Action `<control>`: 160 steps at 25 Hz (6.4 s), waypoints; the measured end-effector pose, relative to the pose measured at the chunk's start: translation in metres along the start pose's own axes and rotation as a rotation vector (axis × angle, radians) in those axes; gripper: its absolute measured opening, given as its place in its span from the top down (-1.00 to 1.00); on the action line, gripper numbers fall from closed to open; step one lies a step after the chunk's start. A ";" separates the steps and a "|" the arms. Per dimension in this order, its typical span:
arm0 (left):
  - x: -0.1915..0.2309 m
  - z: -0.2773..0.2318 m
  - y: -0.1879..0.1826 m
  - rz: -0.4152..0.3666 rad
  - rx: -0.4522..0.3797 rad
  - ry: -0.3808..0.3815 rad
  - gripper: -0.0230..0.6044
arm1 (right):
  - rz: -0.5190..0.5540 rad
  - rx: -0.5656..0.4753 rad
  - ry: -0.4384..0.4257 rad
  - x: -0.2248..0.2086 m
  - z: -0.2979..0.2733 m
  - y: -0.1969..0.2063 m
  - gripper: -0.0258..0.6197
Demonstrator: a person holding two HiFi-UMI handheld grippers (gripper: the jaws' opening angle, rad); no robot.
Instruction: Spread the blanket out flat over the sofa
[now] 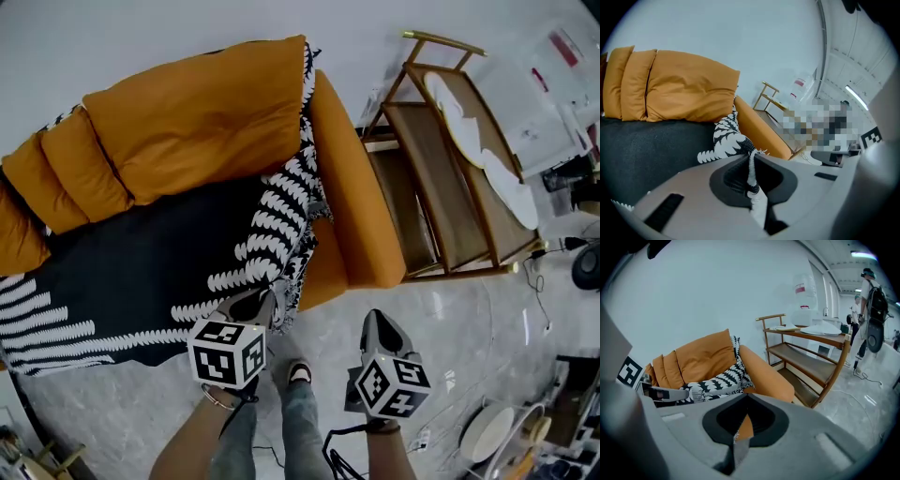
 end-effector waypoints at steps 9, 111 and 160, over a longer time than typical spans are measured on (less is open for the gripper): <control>-0.050 -0.015 0.005 -0.036 0.021 0.044 0.88 | -0.046 -0.022 0.037 -0.035 0.026 0.006 0.91; -0.130 -0.196 0.157 -0.007 0.161 0.150 0.52 | -0.077 0.079 0.100 -0.194 0.020 0.084 0.91; -0.033 0.391 -0.112 0.003 -0.660 -0.429 0.90 | 0.171 -0.314 -0.258 0.129 0.186 -0.192 0.91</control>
Point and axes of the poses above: the fingertips, and each gripper's own axes: z backward along the fingers, x to its left, y out of its underside, the point moved 8 cm from there along z, backward along the fingers, and after that the axes turned 1 degree about z, right-handed, at the moved point
